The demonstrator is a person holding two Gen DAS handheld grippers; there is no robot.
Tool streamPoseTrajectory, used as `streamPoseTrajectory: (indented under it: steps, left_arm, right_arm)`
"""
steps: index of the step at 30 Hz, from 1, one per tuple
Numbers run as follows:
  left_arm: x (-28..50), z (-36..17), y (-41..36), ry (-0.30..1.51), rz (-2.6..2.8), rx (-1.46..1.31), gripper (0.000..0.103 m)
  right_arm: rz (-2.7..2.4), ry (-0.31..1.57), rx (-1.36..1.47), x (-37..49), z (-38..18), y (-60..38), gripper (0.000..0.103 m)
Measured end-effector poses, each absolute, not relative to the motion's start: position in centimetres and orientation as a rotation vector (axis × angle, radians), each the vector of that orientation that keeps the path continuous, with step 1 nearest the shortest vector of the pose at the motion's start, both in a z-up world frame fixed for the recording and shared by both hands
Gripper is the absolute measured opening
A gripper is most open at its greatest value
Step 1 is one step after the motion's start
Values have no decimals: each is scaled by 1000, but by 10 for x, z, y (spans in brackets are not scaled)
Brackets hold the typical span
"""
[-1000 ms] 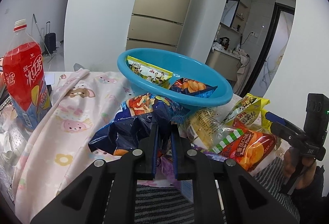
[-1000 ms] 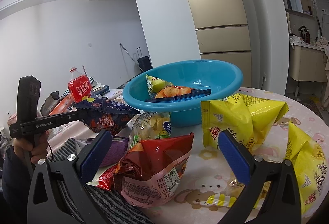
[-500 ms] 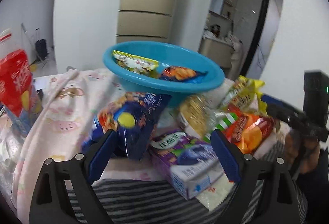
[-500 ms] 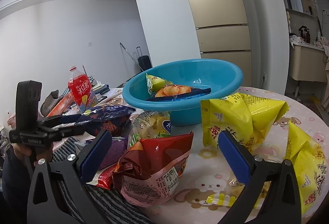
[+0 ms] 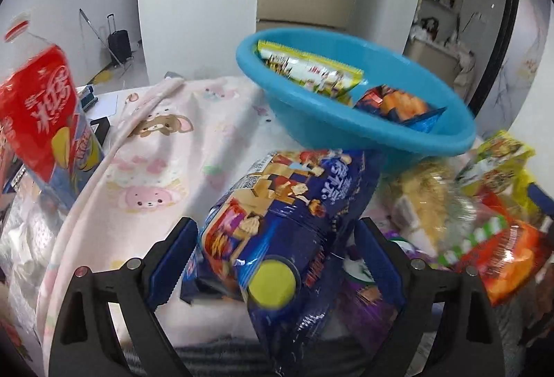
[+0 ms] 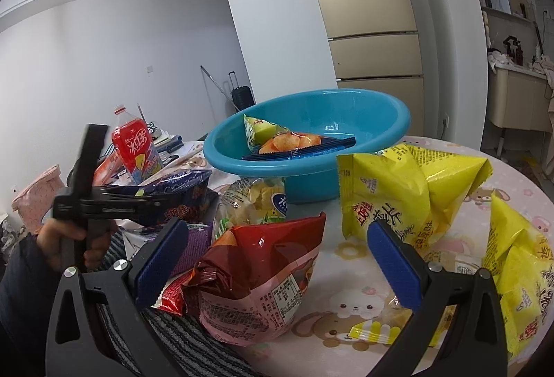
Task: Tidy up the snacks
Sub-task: 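Grasp the blue snack bag with the left tool while the right tool grasps a dark blue bag, then lift the blue bag with the left tool while the right tool grasps the pink-and-red bag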
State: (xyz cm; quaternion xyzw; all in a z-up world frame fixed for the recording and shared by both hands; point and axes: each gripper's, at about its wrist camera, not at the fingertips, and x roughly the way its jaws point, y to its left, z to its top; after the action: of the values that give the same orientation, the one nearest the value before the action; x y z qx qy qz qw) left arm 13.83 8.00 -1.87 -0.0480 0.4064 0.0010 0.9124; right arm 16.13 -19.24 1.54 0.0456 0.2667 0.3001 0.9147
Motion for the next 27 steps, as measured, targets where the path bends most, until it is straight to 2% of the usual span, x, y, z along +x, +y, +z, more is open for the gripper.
streamPoseTrajectory:
  steps: [3, 6, 10, 27]
  left_arm:
    - [143, -36, 84, 875, 1, -122, 91]
    - [139, -35, 82, 850, -40, -114, 79]
    - [135, -31, 76, 831, -55, -95, 72]
    - [95, 5, 85, 686, -45, -141, 69]
  right_arm:
    - [615, 543, 94, 159, 16, -192, 103]
    - [620, 547, 88, 159, 16, -191, 103]
    - [622, 538, 76, 156, 18, -190, 103]
    - [608, 530, 84, 156, 19, -198, 103]
